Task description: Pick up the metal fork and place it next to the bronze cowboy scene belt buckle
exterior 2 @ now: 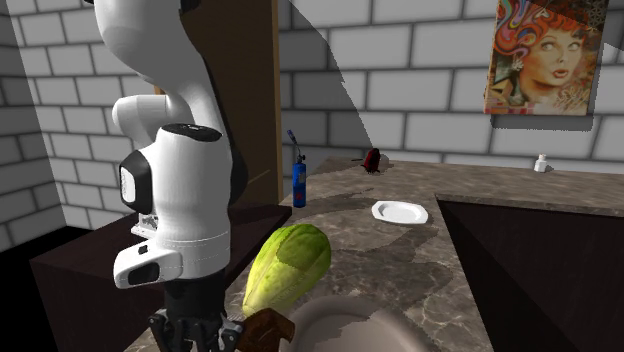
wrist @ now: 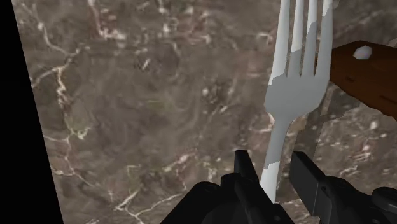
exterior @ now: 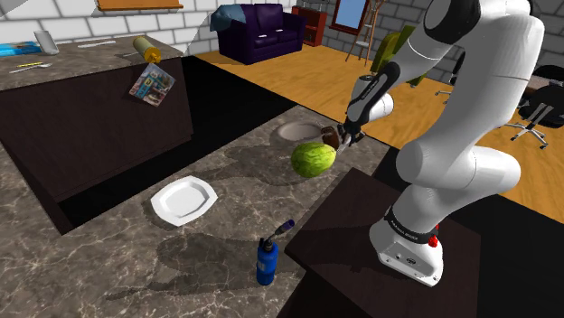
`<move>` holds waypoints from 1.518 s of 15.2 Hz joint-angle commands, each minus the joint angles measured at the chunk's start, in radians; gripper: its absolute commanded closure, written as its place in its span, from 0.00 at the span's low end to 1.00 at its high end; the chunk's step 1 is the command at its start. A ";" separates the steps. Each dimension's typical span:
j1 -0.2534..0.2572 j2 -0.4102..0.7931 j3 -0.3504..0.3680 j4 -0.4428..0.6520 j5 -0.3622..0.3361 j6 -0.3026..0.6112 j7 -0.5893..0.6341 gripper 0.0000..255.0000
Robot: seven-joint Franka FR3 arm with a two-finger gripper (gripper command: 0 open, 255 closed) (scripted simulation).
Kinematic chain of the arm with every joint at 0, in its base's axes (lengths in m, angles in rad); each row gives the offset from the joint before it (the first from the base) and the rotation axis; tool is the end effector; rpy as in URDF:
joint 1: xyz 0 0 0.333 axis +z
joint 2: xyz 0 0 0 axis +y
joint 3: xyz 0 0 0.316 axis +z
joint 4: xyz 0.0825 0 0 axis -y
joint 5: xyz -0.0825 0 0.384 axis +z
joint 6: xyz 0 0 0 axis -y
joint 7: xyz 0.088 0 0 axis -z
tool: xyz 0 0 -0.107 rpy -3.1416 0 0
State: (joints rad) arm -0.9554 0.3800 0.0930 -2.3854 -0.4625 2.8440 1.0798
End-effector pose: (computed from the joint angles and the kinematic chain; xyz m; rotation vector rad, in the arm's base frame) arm 0.3469 -0.3652 0.1689 2.2029 -2.0793 0.1478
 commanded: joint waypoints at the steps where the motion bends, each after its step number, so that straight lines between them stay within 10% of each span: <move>1: 0.005 0.007 -0.005 0.000 -0.006 0.007 0.007 1.00; 6: 0.005 0.007 -0.005 0.000 -0.006 0.007 0.007 1.00; 7: 0.005 0.007 -0.005 0.000 -0.006 0.007 0.007 0.00; 23: -0.039 -0.136 0.068 -0.043 0.089 -0.091 -0.067 0.00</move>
State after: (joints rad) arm -0.9939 0.2448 0.1607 -2.4283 -0.3733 2.7532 1.0131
